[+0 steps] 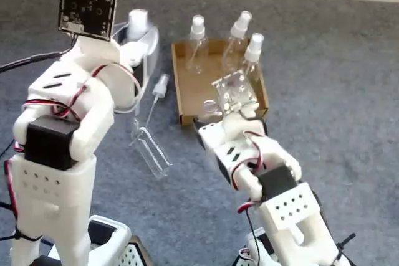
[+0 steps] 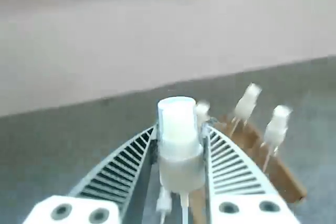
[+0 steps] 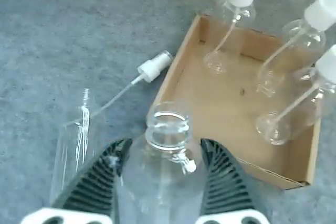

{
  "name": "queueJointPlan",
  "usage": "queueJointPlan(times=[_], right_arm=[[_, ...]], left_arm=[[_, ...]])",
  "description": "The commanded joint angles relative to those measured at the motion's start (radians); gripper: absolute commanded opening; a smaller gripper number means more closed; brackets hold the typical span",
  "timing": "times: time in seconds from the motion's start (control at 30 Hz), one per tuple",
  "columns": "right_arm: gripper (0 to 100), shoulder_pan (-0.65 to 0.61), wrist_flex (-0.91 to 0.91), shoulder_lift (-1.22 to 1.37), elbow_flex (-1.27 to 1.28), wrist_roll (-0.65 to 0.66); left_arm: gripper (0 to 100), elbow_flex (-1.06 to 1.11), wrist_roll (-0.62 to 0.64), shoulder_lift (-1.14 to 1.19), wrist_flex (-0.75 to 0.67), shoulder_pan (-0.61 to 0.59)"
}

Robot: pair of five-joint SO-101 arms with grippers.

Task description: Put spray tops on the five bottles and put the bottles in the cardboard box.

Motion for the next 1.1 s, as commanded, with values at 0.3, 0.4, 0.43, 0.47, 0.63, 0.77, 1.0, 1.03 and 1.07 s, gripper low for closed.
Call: queueJointPlan(times=[0.3,0.4,0.43,0.47,0.63,0.77,1.0,1.03,1.07], right_arm=[[0.4,-0.015,-0.166,-0.325,0.272,-0.031],[0.4,-0.015,-0.246,-0.418,0.383,-0.049],[0.4,-0.013,-0.259,-0.446,0.410,-0.051],[0.4,-0.013,-0.265,-0.473,0.437,-0.052],[0.4,-0.015,-0.265,-0.588,0.486,-0.055],[0.4,-0.016,-0.265,-0.644,0.489,-0.052],[0.4,-0.018,-0.263,-0.659,0.490,-0.051],[0.4,-0.018,-0.263,-0.659,0.490,-0.051],[0.4,-0.018,-0.263,-0.661,0.490,-0.051]], left_arm=[[1,-0.044,0.084,-0.027,-0.186,0.245],[1,-0.045,0.086,-0.027,-0.187,0.305],[1,-0.045,0.086,-0.027,-0.190,0.321],[1,-0.045,0.086,-0.027,-0.204,0.335],[1,-0.031,0.087,-0.019,-0.269,0.355],[1,0.033,0.083,-0.019,-0.290,0.377],[1,0.159,0.081,-0.018,-0.414,0.369],[1,0.171,0.080,-0.018,-0.422,0.369],[1,0.177,0.080,-0.018,-0.422,0.369]])
